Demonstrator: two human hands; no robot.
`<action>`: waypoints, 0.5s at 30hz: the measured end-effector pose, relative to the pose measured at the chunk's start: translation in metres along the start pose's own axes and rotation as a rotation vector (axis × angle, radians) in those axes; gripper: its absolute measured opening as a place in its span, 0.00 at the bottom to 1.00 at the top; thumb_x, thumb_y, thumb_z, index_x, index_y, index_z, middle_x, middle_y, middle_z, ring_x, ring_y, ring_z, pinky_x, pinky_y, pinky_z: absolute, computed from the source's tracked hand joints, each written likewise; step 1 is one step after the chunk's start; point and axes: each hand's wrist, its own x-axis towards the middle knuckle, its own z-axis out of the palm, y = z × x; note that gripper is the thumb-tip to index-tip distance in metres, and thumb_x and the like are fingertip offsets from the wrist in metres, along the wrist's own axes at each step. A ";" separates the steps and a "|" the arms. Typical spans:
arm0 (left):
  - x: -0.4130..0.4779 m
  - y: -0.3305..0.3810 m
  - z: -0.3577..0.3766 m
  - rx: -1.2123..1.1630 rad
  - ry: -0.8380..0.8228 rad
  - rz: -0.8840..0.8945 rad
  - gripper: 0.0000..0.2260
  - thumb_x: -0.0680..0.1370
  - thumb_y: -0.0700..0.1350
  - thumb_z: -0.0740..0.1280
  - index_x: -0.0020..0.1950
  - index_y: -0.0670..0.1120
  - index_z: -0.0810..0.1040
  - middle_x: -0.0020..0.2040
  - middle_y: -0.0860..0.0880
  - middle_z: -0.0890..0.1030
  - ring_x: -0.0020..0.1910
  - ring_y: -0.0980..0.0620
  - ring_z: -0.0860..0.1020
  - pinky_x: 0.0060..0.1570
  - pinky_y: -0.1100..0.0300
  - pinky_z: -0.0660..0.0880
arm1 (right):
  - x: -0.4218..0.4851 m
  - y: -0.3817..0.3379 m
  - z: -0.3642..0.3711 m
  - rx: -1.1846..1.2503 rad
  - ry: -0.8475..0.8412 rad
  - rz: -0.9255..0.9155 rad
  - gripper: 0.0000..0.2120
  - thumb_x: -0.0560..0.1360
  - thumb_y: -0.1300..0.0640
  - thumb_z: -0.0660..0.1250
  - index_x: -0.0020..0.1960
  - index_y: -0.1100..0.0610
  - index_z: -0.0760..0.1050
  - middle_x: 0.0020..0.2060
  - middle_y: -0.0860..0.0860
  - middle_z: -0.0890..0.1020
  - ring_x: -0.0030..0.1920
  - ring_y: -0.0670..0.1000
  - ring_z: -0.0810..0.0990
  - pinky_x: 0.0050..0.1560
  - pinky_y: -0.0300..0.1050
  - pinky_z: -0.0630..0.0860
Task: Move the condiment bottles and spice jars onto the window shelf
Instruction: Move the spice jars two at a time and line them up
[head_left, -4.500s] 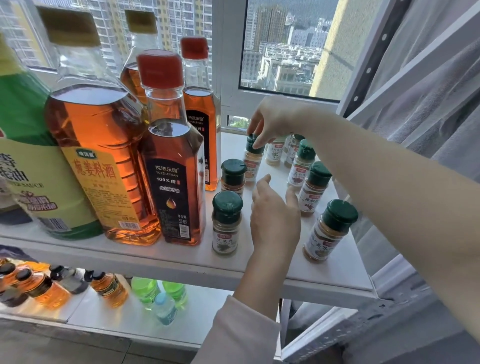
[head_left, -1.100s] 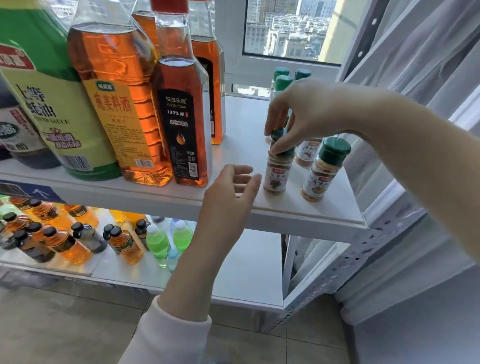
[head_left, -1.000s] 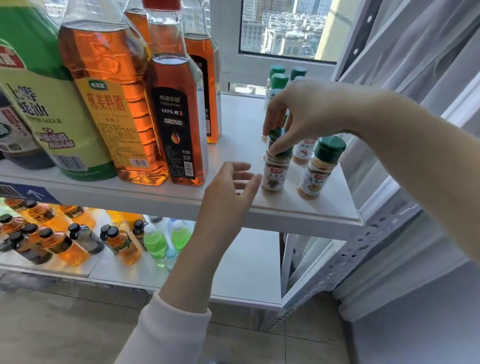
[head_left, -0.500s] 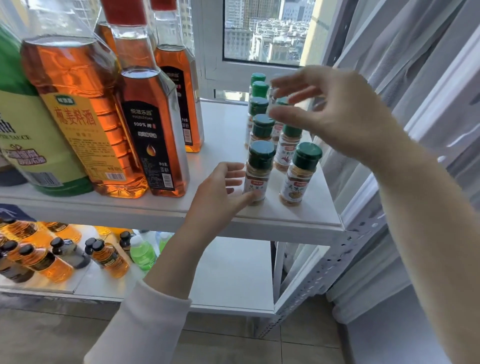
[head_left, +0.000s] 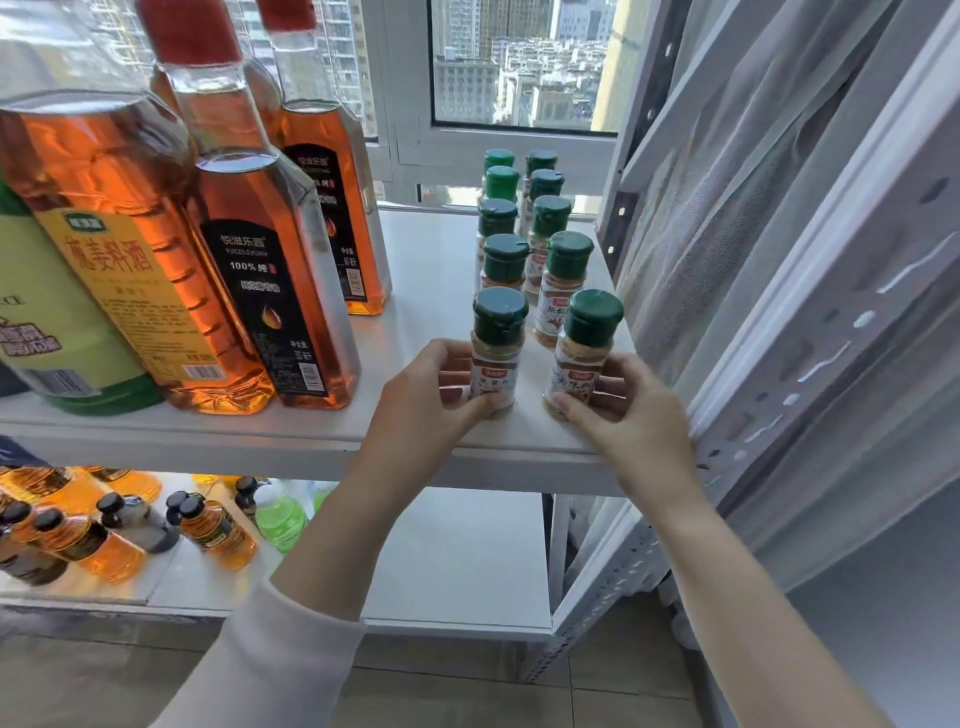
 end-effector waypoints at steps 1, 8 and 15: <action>0.001 0.000 0.000 0.001 -0.002 0.003 0.17 0.69 0.45 0.73 0.55 0.50 0.72 0.53 0.52 0.80 0.53 0.54 0.78 0.56 0.54 0.76 | 0.000 -0.001 0.000 0.007 -0.001 -0.005 0.19 0.67 0.60 0.75 0.53 0.50 0.73 0.48 0.49 0.82 0.47 0.42 0.81 0.47 0.29 0.76; 0.004 -0.001 0.001 -0.005 -0.025 0.025 0.19 0.68 0.47 0.74 0.55 0.50 0.71 0.52 0.52 0.80 0.53 0.55 0.78 0.57 0.55 0.76 | 0.000 -0.005 0.001 0.002 -0.043 0.009 0.20 0.65 0.57 0.76 0.53 0.50 0.73 0.49 0.47 0.82 0.47 0.41 0.80 0.46 0.30 0.76; 0.016 0.001 -0.015 -0.240 0.047 -0.073 0.31 0.70 0.70 0.58 0.68 0.56 0.64 0.64 0.51 0.73 0.62 0.54 0.74 0.64 0.50 0.69 | 0.021 -0.022 -0.010 0.272 0.049 0.158 0.35 0.72 0.33 0.51 0.70 0.54 0.65 0.64 0.47 0.74 0.65 0.46 0.72 0.64 0.41 0.70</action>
